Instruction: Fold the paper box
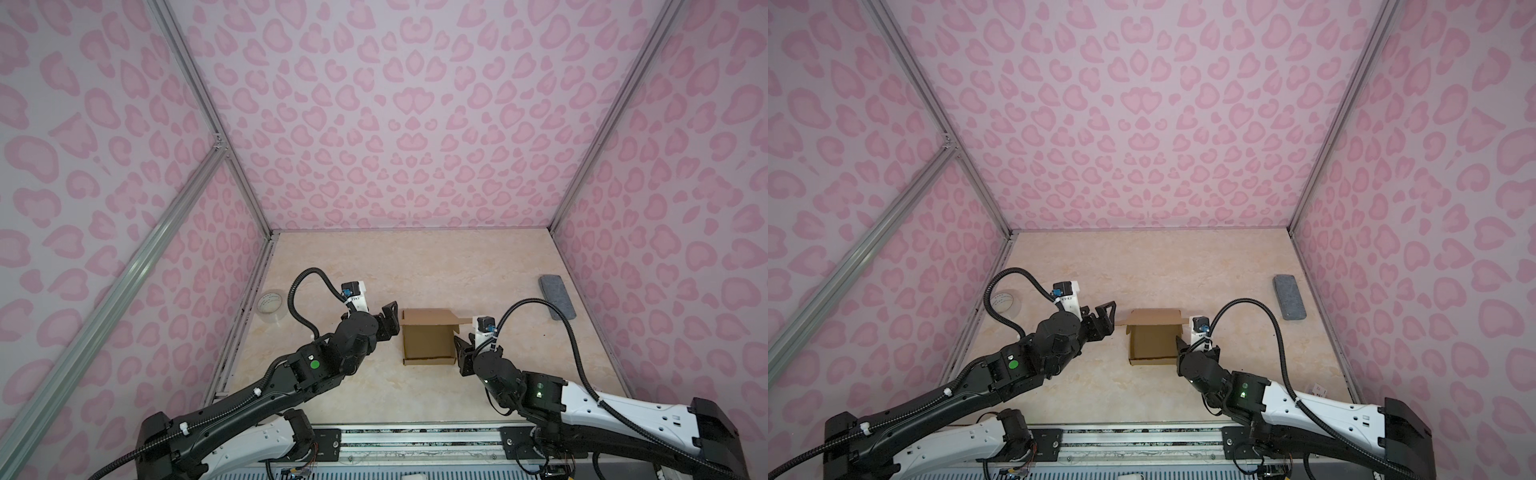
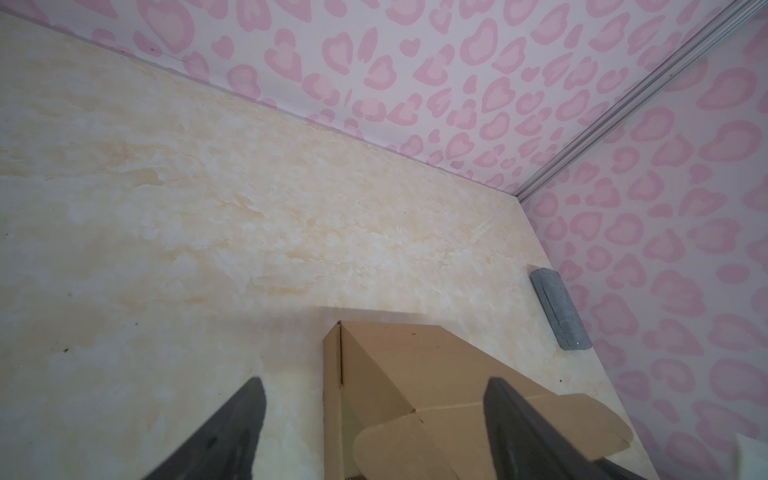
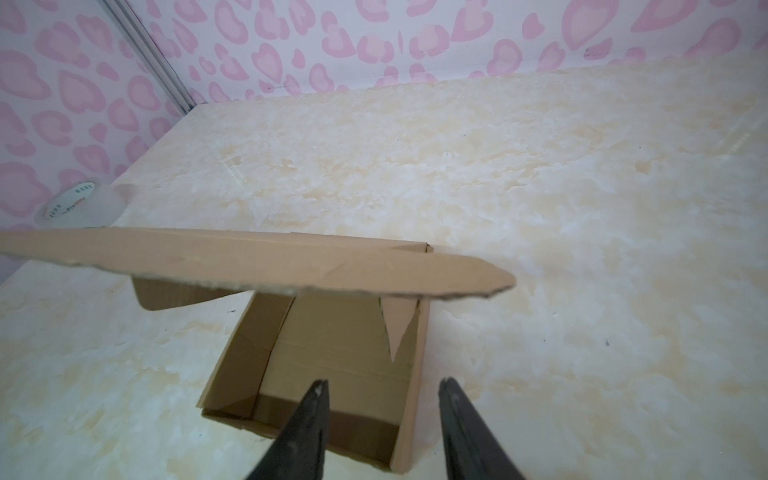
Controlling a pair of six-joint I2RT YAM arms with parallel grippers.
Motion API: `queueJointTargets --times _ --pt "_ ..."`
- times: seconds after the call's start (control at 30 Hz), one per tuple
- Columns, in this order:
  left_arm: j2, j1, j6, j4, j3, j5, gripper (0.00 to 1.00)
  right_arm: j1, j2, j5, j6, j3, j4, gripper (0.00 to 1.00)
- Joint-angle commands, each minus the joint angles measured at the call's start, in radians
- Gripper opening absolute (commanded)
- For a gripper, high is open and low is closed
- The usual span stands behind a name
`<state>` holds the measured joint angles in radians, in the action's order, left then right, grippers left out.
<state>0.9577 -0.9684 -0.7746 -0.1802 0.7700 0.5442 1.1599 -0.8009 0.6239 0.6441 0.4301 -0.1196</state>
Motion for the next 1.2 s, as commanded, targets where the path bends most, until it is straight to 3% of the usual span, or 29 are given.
queueJointTargets --times 0.0,0.17,0.27,0.33,0.43,0.57,0.63,0.77,1.17 --pt "0.012 0.004 0.02 0.029 0.017 -0.004 0.85 0.028 0.096 0.012 0.006 0.031 -0.134 0.46" --pt "0.04 0.025 0.041 0.039 0.04 -0.031 0.87 0.037 0.176 0.023 -0.01 0.131 -0.241 0.46" --pt "0.071 0.044 0.059 0.047 0.062 -0.079 0.87 0.032 0.164 0.072 -0.042 0.202 -0.25 0.44" --pt "0.094 0.053 0.068 0.047 0.076 -0.105 0.87 -0.007 0.13 0.028 -0.084 0.244 -0.227 0.44" --pt "0.131 0.076 0.074 0.067 0.074 -0.163 0.86 -0.13 0.037 -0.126 -0.119 0.329 -0.219 0.43" --pt "0.198 0.104 0.063 0.094 0.069 -0.271 0.85 -0.32 -0.105 -0.47 -0.11 0.384 -0.184 0.43" --pt "0.226 0.108 0.067 0.096 0.069 -0.303 0.84 -0.353 -0.169 -0.54 -0.114 0.405 -0.183 0.43" --pt "0.253 0.112 0.071 0.093 0.049 -0.35 0.83 -0.361 -0.25 -0.598 -0.119 0.397 -0.189 0.42" --pt "0.278 0.113 0.002 0.155 -0.114 -0.433 0.8 -0.366 -0.263 -0.628 -0.03 0.17 -0.096 0.42"
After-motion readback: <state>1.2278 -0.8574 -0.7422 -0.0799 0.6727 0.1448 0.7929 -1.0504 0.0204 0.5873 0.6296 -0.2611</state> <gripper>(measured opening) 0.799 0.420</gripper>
